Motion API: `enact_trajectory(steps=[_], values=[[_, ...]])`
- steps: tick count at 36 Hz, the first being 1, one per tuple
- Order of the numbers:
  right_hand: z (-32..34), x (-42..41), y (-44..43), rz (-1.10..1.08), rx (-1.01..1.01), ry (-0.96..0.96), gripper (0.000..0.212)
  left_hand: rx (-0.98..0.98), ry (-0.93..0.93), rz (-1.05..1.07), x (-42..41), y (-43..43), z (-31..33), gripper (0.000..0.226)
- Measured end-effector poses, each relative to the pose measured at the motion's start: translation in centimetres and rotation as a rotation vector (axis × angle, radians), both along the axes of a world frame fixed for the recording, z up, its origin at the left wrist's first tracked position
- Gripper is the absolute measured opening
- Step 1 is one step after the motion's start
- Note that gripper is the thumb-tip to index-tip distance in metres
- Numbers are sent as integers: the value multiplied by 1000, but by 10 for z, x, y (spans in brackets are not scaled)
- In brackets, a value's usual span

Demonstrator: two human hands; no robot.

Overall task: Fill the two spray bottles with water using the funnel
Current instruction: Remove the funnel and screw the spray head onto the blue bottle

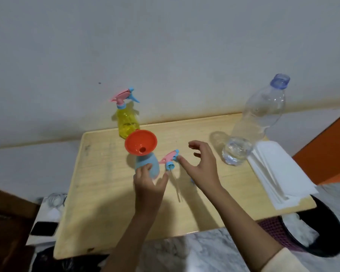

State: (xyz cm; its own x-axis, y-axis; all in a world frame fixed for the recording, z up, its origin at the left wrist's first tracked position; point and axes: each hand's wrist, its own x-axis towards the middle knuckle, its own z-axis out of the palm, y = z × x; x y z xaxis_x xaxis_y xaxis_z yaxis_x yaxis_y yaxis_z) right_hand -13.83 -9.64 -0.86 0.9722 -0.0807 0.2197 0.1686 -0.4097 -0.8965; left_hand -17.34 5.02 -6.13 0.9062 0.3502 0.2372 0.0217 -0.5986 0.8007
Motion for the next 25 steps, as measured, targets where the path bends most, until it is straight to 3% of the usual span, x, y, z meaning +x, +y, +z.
enact_trajectory(steps=[4, 9, 15, 25], values=[[6, 10, 48, 177, -34, 66, 79, -147, 103, 65, 5, 43, -5, 76], [7, 26, 87, 227, -117, 112, 105, -239, 117, -101, 32, 69, -5, 84], [3, 33, 102, 163, -142, 113, 100, -277, 164, -216, 48, 73, -8, 41], [2, 29, 106, 122, -116, 91, 89, -335, 122, -270, 49, 76, -18, 44]])
